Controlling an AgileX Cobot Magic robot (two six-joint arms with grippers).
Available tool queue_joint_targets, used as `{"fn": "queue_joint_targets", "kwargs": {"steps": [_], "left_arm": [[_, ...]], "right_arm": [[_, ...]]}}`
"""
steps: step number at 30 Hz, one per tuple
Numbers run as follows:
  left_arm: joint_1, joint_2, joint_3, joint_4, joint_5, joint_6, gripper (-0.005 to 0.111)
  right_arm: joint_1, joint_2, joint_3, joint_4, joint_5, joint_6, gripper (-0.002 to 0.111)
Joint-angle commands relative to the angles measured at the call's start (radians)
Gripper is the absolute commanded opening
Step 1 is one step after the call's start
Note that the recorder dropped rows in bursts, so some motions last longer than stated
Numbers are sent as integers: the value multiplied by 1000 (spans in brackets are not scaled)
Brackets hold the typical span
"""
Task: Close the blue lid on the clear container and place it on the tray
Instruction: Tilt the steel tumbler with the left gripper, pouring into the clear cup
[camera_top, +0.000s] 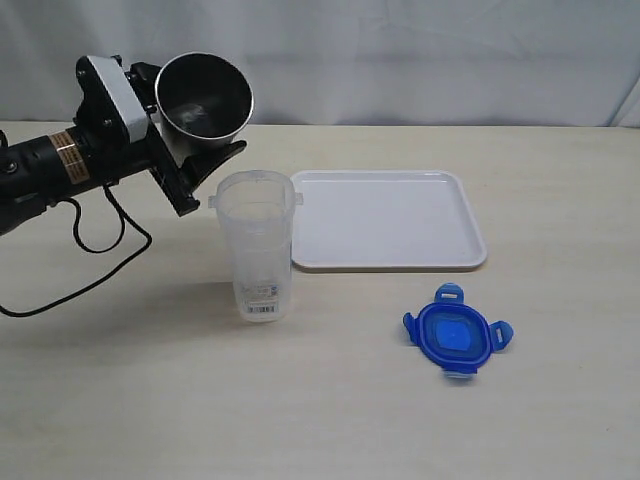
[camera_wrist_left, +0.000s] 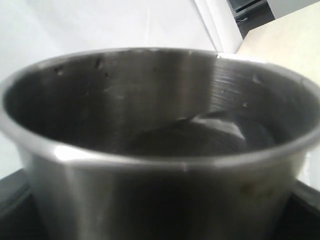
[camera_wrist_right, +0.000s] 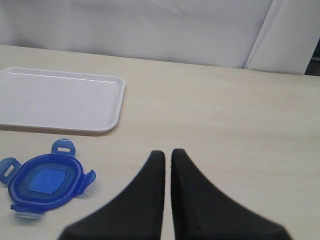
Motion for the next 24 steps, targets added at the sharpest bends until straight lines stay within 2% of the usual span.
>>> {"fn": "queue_joint_targets", "kwargs": {"steps": [1, 7, 17, 24], "left_arm": [[-4, -23, -8, -36, -83, 72, 0], [-4, -23, -8, -43, -68, 92, 0], [-4, -23, -8, -64, -68, 236, 0], [-4, -23, -8, -64, -21, 305, 0]], "right_arm": [[-7, -4, 3, 0, 0, 1, 5], [-7, -4, 3, 0, 0, 1, 5], [-7, -4, 3, 0, 0, 1, 5], [-7, -4, 3, 0, 0, 1, 5]]}}
